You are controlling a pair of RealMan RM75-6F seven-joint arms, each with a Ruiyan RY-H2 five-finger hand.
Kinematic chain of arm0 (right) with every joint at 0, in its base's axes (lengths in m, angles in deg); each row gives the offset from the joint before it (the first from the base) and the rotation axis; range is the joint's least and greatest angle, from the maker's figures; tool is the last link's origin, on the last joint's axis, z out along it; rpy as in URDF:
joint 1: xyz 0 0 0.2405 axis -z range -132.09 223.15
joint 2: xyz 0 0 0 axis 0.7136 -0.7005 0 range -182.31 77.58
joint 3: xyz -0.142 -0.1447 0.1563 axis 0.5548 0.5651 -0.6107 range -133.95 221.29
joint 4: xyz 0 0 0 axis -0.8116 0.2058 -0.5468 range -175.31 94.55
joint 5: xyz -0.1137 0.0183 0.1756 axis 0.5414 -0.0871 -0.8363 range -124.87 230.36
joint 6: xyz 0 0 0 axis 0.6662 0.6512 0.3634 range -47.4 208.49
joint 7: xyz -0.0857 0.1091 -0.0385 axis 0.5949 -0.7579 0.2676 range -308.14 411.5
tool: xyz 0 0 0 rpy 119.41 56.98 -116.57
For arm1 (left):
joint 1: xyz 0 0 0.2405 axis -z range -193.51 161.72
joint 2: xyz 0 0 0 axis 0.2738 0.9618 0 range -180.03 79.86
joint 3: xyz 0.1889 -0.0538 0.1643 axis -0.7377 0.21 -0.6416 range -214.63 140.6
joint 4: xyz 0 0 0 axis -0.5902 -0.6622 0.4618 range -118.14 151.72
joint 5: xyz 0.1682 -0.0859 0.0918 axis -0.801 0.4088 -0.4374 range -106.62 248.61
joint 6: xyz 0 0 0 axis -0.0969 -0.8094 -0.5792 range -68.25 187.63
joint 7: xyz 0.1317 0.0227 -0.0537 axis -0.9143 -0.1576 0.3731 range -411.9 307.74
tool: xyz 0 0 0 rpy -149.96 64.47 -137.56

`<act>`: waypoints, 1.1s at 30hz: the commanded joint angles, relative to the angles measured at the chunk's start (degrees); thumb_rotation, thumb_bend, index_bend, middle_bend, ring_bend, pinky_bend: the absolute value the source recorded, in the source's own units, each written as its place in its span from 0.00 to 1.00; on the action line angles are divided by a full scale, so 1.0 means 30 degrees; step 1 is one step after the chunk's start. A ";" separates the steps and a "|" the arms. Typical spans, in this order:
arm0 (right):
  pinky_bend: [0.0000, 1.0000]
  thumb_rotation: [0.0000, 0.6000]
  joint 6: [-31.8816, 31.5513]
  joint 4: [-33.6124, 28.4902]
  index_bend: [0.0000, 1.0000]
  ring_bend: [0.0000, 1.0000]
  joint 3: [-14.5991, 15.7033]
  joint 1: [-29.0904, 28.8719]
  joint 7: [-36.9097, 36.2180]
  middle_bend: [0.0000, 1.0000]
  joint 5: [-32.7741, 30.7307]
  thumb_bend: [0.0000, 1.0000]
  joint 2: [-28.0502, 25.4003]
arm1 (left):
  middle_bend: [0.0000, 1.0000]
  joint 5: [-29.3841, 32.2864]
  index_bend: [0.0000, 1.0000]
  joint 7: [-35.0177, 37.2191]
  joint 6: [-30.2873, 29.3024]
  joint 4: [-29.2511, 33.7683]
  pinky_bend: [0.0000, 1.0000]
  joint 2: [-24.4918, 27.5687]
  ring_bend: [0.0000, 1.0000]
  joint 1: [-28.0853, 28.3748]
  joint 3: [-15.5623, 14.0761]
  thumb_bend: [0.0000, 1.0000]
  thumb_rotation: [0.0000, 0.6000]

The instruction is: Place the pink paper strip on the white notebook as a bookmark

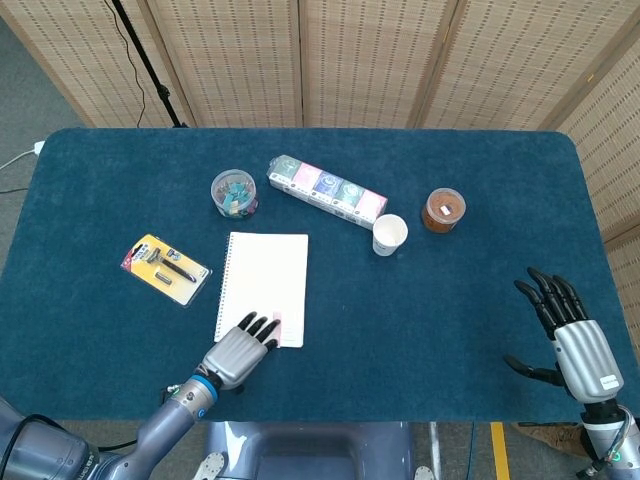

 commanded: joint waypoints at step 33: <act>0.00 1.00 -0.0105 -0.0126 0.10 0.00 0.0055 0.0060 -0.0154 0.00 0.0210 0.04 -0.0108 | 0.00 0.0243 0.23 -0.0081 0.0168 -0.0122 0.00 -0.0143 0.00 0.0186 0.0150 0.00 1.00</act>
